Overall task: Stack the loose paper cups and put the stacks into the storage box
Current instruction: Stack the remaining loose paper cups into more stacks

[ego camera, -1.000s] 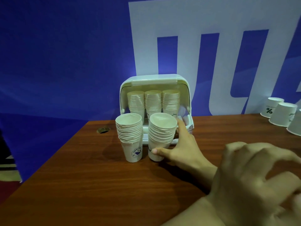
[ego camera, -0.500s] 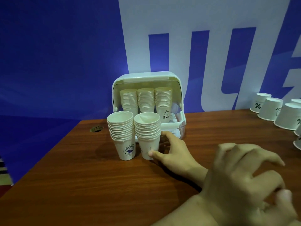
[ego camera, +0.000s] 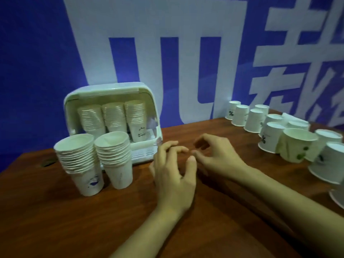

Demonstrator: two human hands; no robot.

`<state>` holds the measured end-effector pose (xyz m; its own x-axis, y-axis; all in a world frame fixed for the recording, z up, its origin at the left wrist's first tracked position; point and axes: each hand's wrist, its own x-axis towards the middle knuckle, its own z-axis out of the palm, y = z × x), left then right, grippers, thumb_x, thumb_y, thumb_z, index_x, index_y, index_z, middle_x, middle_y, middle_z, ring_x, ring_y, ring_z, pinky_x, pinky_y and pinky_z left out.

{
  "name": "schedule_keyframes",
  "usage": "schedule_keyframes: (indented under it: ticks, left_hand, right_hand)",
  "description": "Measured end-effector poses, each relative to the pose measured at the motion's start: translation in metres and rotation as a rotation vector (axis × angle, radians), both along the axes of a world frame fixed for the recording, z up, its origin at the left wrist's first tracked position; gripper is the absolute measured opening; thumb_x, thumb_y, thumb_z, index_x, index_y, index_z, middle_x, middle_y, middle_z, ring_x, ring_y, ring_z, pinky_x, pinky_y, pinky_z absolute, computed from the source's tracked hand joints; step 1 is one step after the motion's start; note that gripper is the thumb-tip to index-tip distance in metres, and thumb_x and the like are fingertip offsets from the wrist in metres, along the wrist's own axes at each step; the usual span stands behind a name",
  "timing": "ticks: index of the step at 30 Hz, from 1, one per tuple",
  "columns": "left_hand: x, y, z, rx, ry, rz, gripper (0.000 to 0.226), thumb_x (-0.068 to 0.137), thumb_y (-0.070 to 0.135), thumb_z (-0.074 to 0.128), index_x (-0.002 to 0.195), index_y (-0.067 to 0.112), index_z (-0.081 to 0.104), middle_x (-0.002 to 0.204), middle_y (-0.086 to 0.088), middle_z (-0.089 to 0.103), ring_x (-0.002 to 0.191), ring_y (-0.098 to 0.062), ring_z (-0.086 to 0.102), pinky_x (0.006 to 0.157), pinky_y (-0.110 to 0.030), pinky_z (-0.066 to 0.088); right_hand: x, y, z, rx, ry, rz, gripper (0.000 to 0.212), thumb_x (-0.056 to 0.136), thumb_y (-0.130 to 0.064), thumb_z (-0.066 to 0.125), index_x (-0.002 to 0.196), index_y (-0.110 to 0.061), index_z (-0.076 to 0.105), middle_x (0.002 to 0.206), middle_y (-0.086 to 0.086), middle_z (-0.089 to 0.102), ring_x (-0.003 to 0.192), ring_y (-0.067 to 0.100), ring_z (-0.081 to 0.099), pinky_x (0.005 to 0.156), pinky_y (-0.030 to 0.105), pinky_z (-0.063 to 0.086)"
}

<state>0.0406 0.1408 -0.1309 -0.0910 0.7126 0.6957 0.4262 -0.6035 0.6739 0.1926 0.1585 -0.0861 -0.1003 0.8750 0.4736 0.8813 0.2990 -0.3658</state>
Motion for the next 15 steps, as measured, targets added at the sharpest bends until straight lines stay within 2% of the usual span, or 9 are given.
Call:
schedule_keyframes:
  ticks: [1,3,5,7,9,10,12,15]
  left_hand:
    - [-0.003,0.002,-0.006,-0.038,0.021,-0.014,0.019,0.088,0.051,0.052,0.092,0.038,0.066,0.12,0.023,0.054,0.124,0.0,0.049,0.113,-0.044,0.033]
    - [0.003,0.002,-0.008,-0.06,0.091,-0.036,0.013,0.089,0.048,0.054,0.086,0.041,0.064,0.118,0.024,0.056,0.122,0.001,0.048,0.11,-0.032,0.029]
    - [0.007,-0.001,-0.009,0.001,0.16,-0.049,0.012,0.09,0.045,0.055,0.084,0.04,0.063,0.117,0.022,0.057,0.12,0.001,0.048,0.109,-0.017,0.02]
    - [0.005,-0.002,-0.01,0.067,0.211,-0.065,0.013,0.089,0.043,0.054,0.084,0.037,0.064,0.117,0.019,0.058,0.12,0.001,0.049,0.108,-0.009,0.015]
    - [0.005,-0.006,-0.01,0.101,0.236,-0.068,0.013,0.089,0.043,0.055,0.083,0.036,0.064,0.117,0.018,0.058,0.12,0.0,0.049,0.107,-0.014,0.019]
    - [0.005,-0.007,-0.01,0.108,0.234,-0.067,0.013,0.088,0.043,0.054,0.083,0.036,0.064,0.117,0.018,0.058,0.12,0.0,0.049,0.105,-0.019,0.021]
    - [0.006,-0.007,-0.009,0.094,0.21,-0.049,0.011,0.088,0.044,0.053,0.083,0.039,0.062,0.117,0.019,0.057,0.12,0.0,0.048,0.104,-0.027,0.024]
    - [0.005,-0.006,-0.009,0.052,0.177,-0.037,0.014,0.088,0.047,0.052,0.083,0.039,0.062,0.117,0.02,0.057,0.12,0.0,0.048,0.104,-0.03,0.026]
  right_hand:
    - [0.019,0.0,0.004,0.006,-0.052,-0.101,0.029,0.085,-0.037,0.069,0.109,-0.021,0.069,0.105,-0.003,0.071,0.098,0.016,0.065,0.085,0.039,0.054]
    - [0.061,-0.004,0.009,0.018,-0.273,-0.32,0.035,0.087,-0.038,0.067,0.117,-0.02,0.066,0.116,0.002,0.067,0.109,0.024,0.061,0.091,0.043,0.051]
    - [0.087,-0.007,0.013,-0.026,-0.427,-0.521,0.046,0.086,-0.038,0.068,0.127,-0.019,0.059,0.128,0.005,0.061,0.122,0.027,0.052,0.1,0.042,0.046]
    - [0.11,-0.007,0.019,-0.101,-0.489,-0.719,0.059,0.083,-0.036,0.071,0.134,-0.014,0.052,0.138,0.011,0.054,0.133,0.033,0.042,0.105,0.043,0.04]
    - [0.122,-0.011,0.027,-0.165,-0.495,-0.869,0.062,0.086,-0.039,0.071,0.136,-0.009,0.05,0.136,0.014,0.054,0.13,0.036,0.046,0.105,0.043,0.041]
    - [0.125,-0.013,0.029,-0.203,-0.509,-0.892,0.056,0.088,-0.04,0.069,0.132,-0.009,0.053,0.13,0.012,0.058,0.124,0.034,0.051,0.101,0.041,0.043]
    - [0.125,-0.015,0.031,-0.282,-0.515,-0.878,0.037,0.093,-0.035,0.065,0.122,-0.012,0.058,0.118,0.008,0.064,0.113,0.031,0.059,0.092,0.038,0.044]
    - [0.119,-0.019,0.031,-0.212,-0.497,-0.812,0.018,0.091,-0.026,0.064,0.106,-0.016,0.063,0.103,0.006,0.065,0.105,0.03,0.06,0.087,0.039,0.042]
